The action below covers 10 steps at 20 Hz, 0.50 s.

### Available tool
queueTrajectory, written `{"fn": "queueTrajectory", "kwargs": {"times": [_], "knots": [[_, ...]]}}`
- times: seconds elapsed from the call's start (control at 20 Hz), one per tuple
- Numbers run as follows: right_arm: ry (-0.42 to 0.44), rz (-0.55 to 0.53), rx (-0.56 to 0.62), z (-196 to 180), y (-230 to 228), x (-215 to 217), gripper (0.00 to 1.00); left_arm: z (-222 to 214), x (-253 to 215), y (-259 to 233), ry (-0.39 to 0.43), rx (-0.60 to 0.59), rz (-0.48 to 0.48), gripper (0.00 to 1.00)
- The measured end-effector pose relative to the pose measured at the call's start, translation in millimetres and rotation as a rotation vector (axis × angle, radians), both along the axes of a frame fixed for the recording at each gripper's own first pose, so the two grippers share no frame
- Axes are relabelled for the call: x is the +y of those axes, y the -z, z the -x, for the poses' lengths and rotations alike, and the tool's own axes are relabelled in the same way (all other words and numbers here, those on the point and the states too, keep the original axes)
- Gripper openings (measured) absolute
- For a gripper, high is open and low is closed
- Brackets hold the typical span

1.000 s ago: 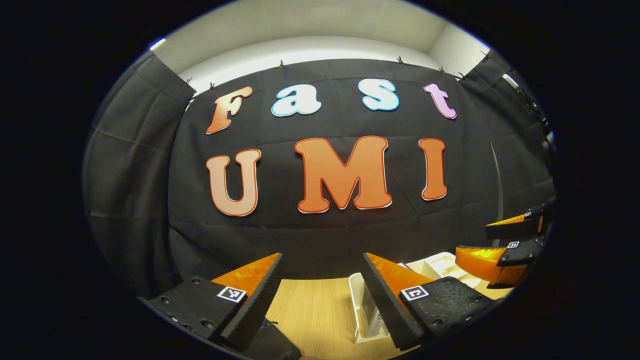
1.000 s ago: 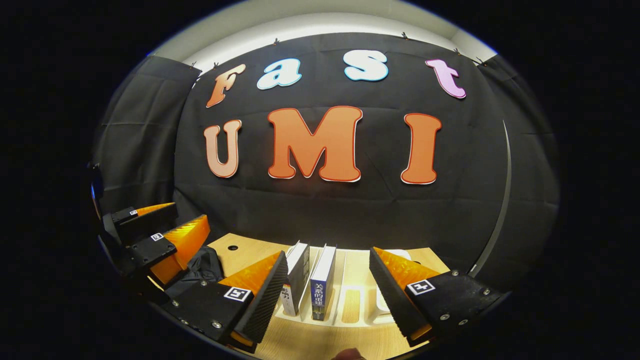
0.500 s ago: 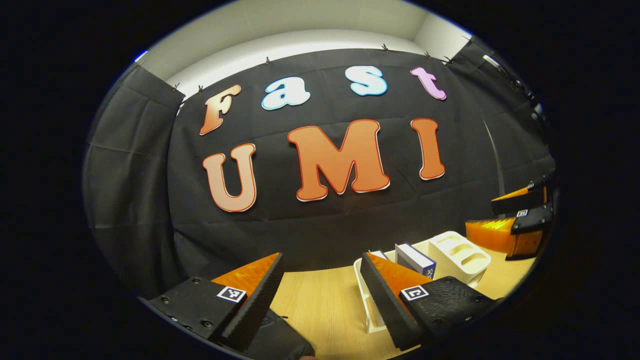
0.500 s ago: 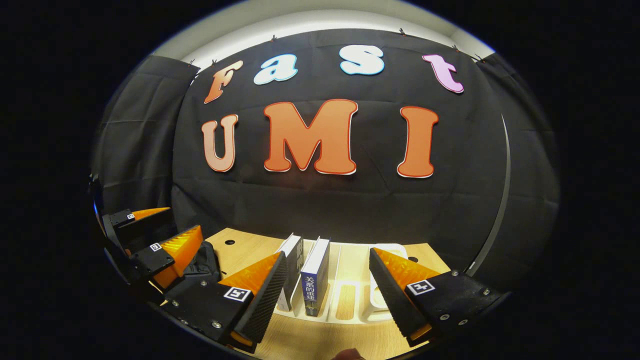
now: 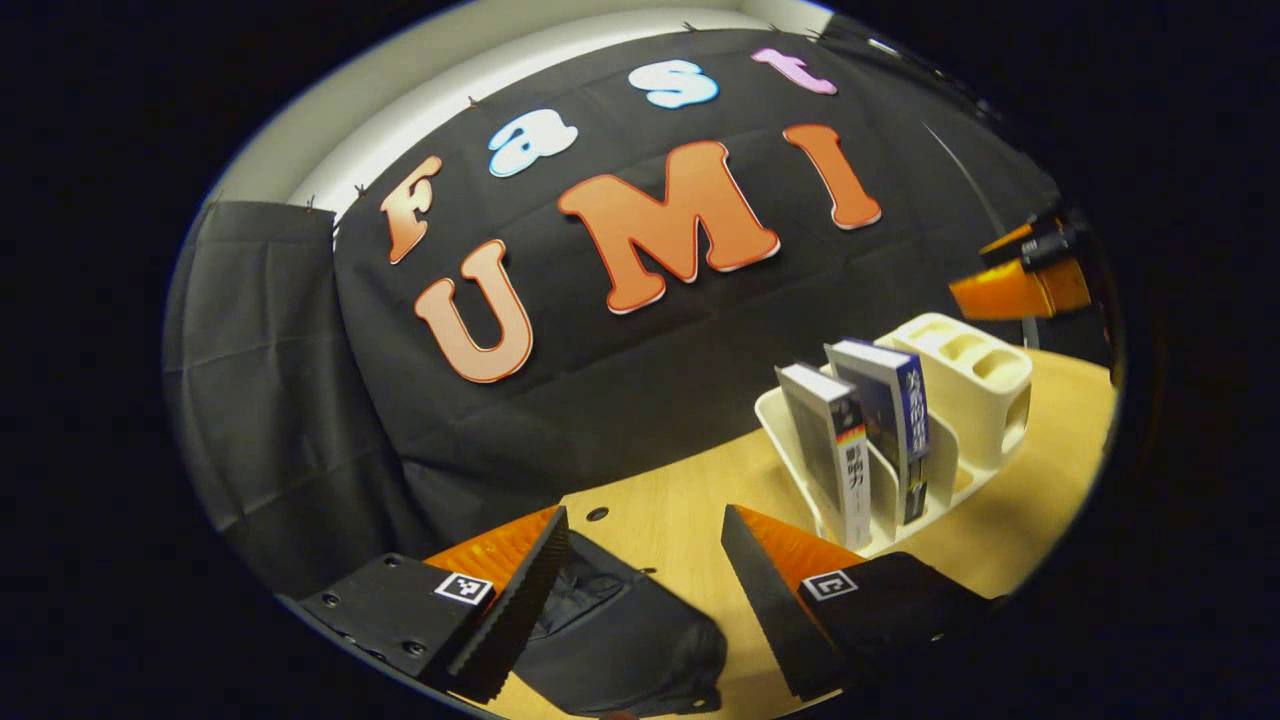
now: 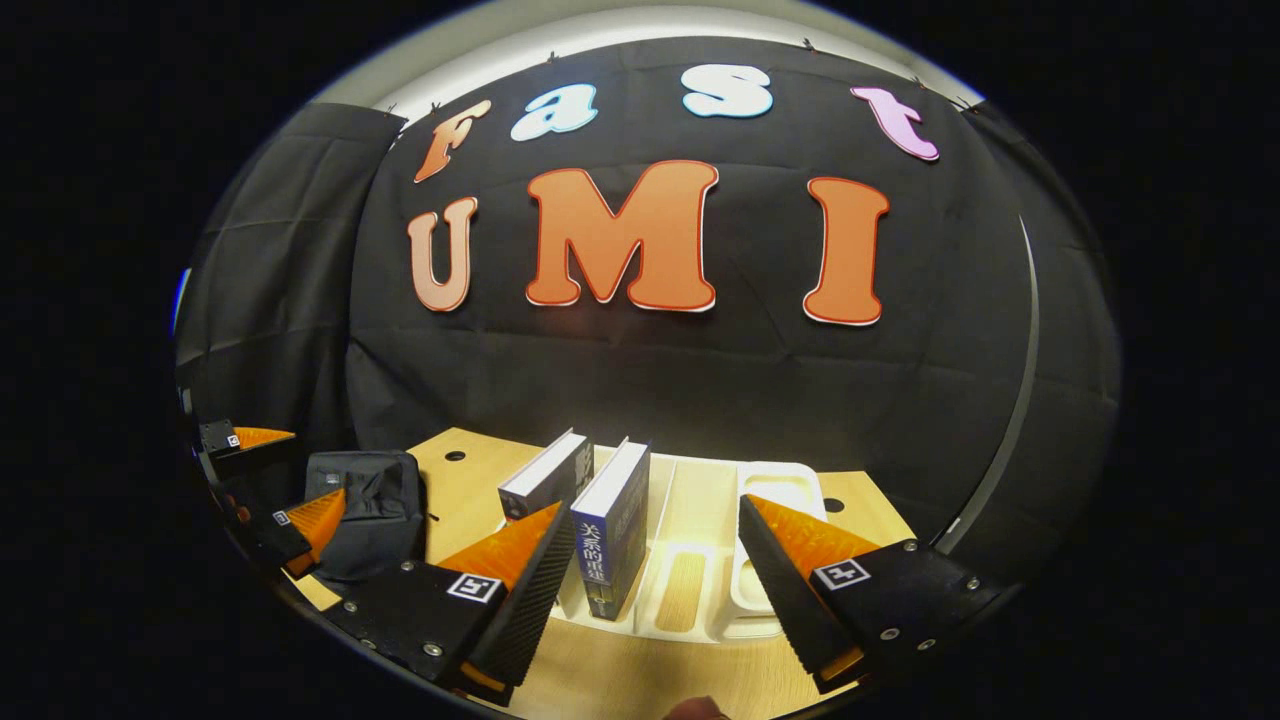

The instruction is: Open the schoolbag, grab two books from the bookshelf and put them into the schoolbag.

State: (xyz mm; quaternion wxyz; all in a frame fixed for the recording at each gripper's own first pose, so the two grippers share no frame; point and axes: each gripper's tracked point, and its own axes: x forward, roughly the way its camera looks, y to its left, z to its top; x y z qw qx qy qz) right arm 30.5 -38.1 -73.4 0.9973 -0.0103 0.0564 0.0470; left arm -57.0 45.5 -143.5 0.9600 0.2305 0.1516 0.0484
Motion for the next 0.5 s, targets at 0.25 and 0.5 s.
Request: {"fn": "queueTrajectory", "kwargs": {"times": [0.25, 0.5], "knots": [[-0.007, -0.006, 0.012, -13.0, 11.1, -14.7, 0.97, 22.9, 16.3, 57.4, 0.010, 0.125, -0.180, 0.96], [-0.013, -0.002, 0.024, -18.0, 17.6, -24.9, 0.97, 46.2, 34.8, 118.9, 0.028, 0.266, -0.325, 0.96]]}}
